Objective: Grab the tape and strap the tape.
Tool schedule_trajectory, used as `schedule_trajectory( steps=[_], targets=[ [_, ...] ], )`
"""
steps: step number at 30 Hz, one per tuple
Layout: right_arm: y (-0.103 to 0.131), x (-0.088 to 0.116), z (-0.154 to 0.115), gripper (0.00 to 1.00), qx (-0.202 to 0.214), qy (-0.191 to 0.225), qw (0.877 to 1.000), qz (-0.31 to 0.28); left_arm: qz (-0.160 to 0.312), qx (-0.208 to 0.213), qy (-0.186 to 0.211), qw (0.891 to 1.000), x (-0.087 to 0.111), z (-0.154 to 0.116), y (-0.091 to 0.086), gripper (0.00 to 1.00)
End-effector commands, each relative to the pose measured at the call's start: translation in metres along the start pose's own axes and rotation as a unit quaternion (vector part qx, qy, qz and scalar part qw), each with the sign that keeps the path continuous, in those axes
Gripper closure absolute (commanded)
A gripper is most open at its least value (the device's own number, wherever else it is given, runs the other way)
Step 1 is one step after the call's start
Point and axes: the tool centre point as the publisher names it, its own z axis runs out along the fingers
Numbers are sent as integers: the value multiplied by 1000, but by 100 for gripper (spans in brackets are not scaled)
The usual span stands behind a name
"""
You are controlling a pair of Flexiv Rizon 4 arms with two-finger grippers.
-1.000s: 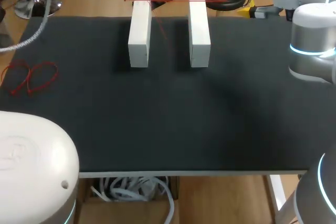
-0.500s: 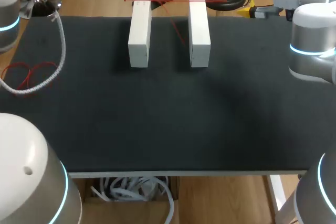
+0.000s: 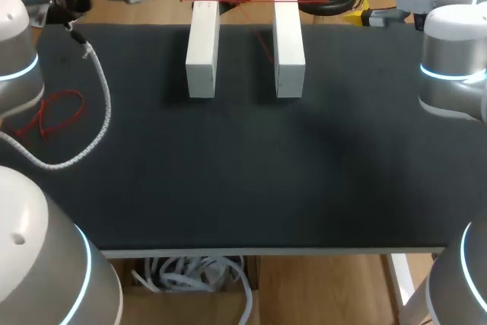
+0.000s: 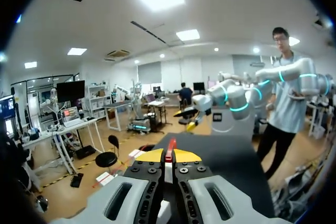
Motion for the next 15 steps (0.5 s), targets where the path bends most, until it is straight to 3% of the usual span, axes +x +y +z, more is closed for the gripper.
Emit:
schedule_trajectory(
  steps=[1,8,15],
  targets=[
    [-1,0,-1,0,-1,0,1000,0,-4,46,4,999,6,-5,8,100],
    [-1,0,-1,0,-1,0,1000,0,-25,91,-17,995,10,-24,10,100],
    [-1,0,-1,0,-1,0,1000,0,-38,140,-15,989,11,-25,8,100]
  ],
)
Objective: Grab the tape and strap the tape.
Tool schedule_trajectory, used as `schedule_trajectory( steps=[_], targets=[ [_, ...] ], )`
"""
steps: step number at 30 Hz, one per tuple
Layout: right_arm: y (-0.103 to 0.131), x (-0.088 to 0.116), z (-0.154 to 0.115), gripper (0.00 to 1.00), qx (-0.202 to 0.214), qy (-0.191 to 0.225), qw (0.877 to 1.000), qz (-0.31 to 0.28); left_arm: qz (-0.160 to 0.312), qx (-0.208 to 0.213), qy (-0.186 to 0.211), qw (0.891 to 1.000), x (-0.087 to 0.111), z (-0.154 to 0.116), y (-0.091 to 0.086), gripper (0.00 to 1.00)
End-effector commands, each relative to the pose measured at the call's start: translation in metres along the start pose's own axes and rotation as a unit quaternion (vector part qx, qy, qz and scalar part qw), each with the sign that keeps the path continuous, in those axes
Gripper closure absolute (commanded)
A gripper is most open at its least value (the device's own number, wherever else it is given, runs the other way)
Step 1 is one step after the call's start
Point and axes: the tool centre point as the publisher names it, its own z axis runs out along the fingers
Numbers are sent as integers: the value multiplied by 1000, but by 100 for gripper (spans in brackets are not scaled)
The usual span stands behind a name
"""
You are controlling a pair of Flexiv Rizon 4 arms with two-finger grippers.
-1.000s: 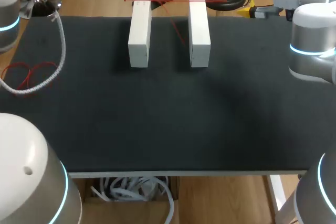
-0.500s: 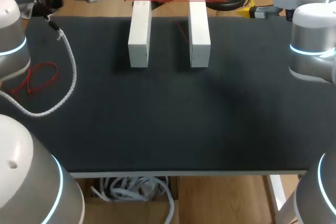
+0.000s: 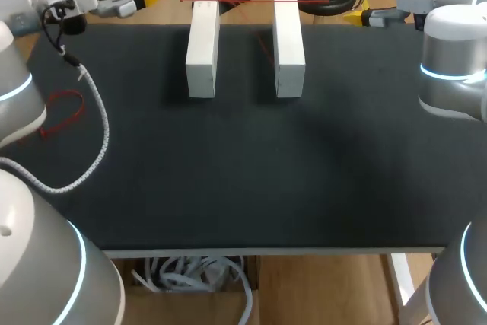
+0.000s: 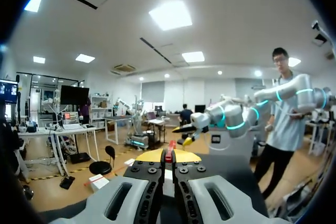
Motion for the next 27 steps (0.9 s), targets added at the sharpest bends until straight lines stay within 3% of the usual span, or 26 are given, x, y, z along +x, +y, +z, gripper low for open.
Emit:
schedule_trajectory(
  steps=[1,8,19,27],
  targets=[
    [-1,0,-1,0,-1,0,1000,0,2,53,3,999,5,0,4,100],
    [-1,0,-1,0,-1,0,1000,0,5,69,24,997,11,-3,3,100],
    [-1,0,-1,0,-1,0,1000,0,10,83,20,996,17,-14,3,100],
    [-1,0,-1,0,-1,0,1000,0,8,119,30,992,16,-10,2,100]
  ],
)
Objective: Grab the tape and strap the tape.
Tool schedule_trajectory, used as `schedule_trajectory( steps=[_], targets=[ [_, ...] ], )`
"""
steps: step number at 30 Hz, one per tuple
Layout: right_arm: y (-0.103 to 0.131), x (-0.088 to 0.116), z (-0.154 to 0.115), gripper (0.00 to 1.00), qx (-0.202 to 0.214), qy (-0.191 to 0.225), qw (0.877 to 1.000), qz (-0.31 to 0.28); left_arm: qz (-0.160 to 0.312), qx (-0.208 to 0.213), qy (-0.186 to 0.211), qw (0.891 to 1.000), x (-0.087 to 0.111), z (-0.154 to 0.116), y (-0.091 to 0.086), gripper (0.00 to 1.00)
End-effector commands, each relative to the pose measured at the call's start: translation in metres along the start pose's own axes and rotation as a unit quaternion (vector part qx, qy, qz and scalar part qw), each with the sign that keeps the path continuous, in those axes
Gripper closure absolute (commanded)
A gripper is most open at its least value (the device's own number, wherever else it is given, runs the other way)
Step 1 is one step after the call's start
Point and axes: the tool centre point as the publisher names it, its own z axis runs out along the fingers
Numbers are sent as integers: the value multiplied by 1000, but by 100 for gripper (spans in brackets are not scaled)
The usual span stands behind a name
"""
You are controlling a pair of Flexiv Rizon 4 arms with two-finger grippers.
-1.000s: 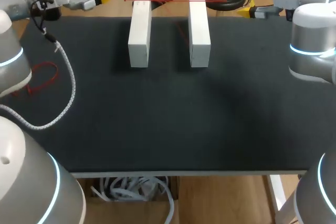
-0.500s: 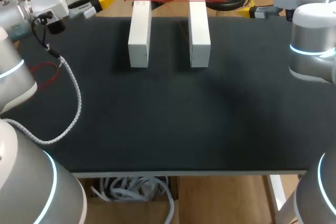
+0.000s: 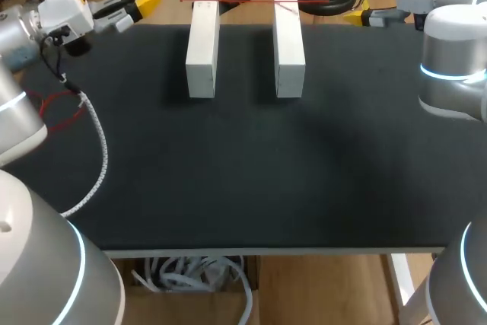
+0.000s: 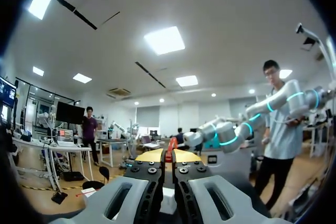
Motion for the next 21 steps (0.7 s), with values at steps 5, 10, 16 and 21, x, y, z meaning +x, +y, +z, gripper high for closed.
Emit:
schedule_trajectory(
  steps=[5,10,16,21],
  targets=[
    [-1,0,-1,0,-1,0,1000,0,-9,37,15,999,-5,4,9,100],
    [-1,0,-1,0,-1,0,1000,0,-11,47,21,999,-6,4,10,100],
    [-1,0,-1,0,-1,0,1000,0,-7,64,38,997,-6,3,10,100],
    [-1,0,-1,0,-1,0,1000,0,-11,73,51,996,-5,6,12,100]
  ],
)
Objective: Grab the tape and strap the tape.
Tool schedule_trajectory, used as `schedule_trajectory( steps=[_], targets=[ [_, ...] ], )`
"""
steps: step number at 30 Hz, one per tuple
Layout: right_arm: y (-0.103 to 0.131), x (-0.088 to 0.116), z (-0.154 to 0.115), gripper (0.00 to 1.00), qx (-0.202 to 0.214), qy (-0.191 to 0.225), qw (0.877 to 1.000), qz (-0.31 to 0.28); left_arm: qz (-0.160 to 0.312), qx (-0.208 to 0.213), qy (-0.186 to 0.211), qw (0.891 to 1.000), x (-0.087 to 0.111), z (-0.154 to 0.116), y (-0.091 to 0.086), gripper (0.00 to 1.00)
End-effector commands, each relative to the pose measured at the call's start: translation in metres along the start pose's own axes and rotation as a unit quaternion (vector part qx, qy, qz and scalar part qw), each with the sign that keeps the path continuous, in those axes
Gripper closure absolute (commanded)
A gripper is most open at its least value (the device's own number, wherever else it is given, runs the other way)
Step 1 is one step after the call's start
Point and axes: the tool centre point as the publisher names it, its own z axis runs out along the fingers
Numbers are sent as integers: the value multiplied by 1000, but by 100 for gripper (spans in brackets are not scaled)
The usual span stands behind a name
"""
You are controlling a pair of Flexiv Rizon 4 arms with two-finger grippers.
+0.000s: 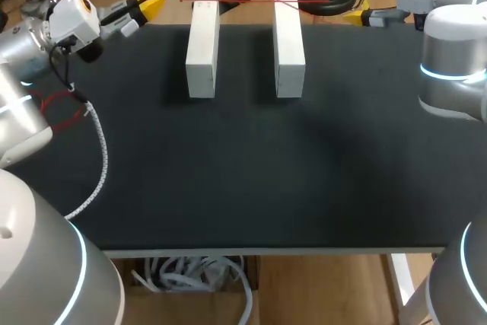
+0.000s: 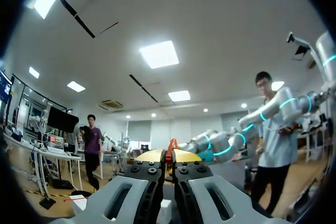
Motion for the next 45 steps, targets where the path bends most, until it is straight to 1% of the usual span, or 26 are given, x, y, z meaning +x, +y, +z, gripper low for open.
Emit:
schedule_trajectory(
  steps=[1,6,12,15,18,45],
  targets=[
    [-1,0,-1,0,-1,0,1000,0,0,8,15,1000,-5,1,5,100],
    [-1,0,-1,0,-1,0,1000,0,-8,11,22,1000,-6,4,9,100],
    [-1,0,-1,0,-1,0,1000,0,-4,20,27,999,-8,5,8,100],
    [-1,0,-1,0,-1,0,1000,0,-1,16,34,999,-9,8,8,100],
    [-1,0,-1,0,-1,0,1000,0,-8,11,30,999,-10,8,10,100],
    [-1,0,-1,0,-1,0,1000,0,-8,11,30,999,-10,8,10,100]
  ],
)
